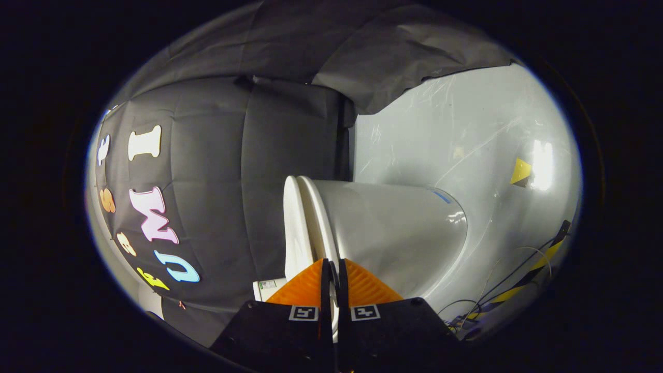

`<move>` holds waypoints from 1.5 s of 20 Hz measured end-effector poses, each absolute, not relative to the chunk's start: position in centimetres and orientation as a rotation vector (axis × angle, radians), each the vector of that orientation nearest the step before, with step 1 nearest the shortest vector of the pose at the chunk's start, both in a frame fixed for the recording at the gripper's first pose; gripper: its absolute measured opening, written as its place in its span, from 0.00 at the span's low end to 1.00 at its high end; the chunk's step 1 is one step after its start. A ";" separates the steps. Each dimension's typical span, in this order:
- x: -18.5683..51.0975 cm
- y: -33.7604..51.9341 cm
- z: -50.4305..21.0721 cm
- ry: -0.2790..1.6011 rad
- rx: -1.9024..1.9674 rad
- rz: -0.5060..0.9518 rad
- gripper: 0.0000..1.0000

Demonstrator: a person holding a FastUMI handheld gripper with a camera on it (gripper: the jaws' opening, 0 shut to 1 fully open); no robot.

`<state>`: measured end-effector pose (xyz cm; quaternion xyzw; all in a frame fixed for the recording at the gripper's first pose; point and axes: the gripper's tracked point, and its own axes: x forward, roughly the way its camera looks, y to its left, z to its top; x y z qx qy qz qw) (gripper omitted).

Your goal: Open the toilet lid.

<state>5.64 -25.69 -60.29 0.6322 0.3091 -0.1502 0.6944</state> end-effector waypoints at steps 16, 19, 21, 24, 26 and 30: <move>8.4 -22.3 -50.1 0.714 1.033 -0.338 0.06; 9.5 -20.1 -45.9 0.695 0.889 -0.330 0.06; 10.5 -17.9 -42.9 0.684 0.787 -0.303 0.06; 11.4 -14.4 -38.8 0.676 0.627 -0.256 0.06; 11.6 -12.6 -36.9 0.664 0.556 -0.236 0.05; 12.7 -9.0 -34.2 0.639 0.447 -0.236 0.06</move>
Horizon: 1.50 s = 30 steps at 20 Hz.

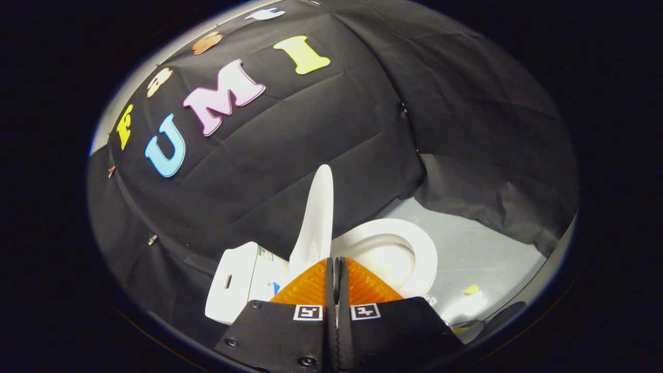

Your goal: Open the toilet lid.

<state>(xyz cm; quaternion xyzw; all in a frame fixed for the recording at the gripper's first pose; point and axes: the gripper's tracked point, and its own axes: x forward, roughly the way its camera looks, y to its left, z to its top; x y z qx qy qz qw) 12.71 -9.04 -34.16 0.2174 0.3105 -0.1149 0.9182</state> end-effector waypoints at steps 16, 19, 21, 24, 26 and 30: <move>15.2 8.5 -27.5 0.531 -0.068 -0.109 0.08; 15.4 12.1 -27.0 0.503 -0.111 -0.064 0.08; 15.5 14.2 -27.1 0.490 -0.147 -0.044 0.08; 15.2 17.3 -27.1 0.474 -0.218 -0.004 0.08; 15.3 19.4 -27.2 0.472 -0.233 0.032 0.08; 15.5 22.1 -27.8 0.475 -0.243 0.072 0.08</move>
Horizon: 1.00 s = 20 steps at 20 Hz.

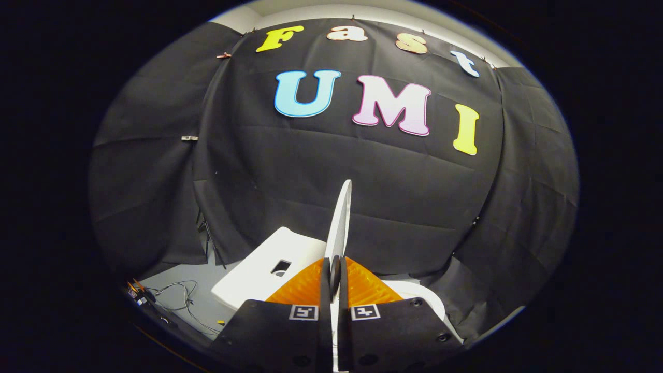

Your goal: Open the toilet lid.

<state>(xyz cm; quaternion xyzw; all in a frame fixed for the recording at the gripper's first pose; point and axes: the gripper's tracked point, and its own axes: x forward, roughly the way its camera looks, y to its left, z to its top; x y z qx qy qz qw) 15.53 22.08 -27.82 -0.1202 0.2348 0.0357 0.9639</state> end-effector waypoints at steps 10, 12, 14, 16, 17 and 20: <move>15.3 24.0 -27.9 0.497 -0.222 0.135 0.18; 15.2 24.1 -27.9 0.509 -0.196 0.153 0.22; 15.0 23.8 -27.6 0.511 -0.183 0.159 0.39; 14.9 23.9 -26.8 0.501 -0.163 0.175 0.69; 15.0 23.7 -26.5 0.496 -0.157 0.182 0.84; 13.9 23.1 -23.5 0.458 -0.128 0.187 0.99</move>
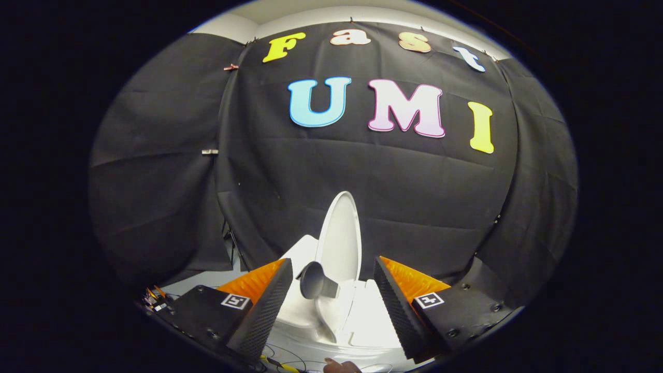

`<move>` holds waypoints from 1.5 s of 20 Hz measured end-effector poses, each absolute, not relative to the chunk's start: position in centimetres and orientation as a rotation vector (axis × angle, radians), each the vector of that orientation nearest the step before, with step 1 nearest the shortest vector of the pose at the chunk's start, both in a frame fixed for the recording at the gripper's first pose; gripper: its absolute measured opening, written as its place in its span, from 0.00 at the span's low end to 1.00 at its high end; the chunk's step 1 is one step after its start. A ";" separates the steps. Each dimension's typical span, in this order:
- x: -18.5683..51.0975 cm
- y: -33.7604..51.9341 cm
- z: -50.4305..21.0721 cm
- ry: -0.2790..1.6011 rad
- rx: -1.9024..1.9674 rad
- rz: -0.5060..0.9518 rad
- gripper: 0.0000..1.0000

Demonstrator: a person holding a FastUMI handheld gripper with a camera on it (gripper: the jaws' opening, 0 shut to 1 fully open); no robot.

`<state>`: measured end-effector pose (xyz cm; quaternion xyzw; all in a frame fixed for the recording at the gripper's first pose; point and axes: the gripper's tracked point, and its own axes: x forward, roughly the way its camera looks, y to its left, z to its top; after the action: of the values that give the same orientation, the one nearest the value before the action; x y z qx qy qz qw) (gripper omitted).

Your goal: Open the toilet lid.

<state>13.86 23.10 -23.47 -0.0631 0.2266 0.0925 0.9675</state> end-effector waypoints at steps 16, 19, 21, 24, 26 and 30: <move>6.3 15.3 -3.8 0.159 -0.050 0.185 0.99; 4.7 12.7 -1.3 0.124 -0.038 0.155 0.99; 3.8 11.4 0.3 0.088 -0.029 0.136 0.98; 2.8 10.8 1.3 0.054 -0.031 0.129 0.98; 2.5 10.7 1.9 0.037 -0.027 0.127 0.99; 1.9 11.3 2.7 0.011 -0.037 0.147 0.99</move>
<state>1.92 11.26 2.65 -0.0186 0.0057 0.0732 0.9971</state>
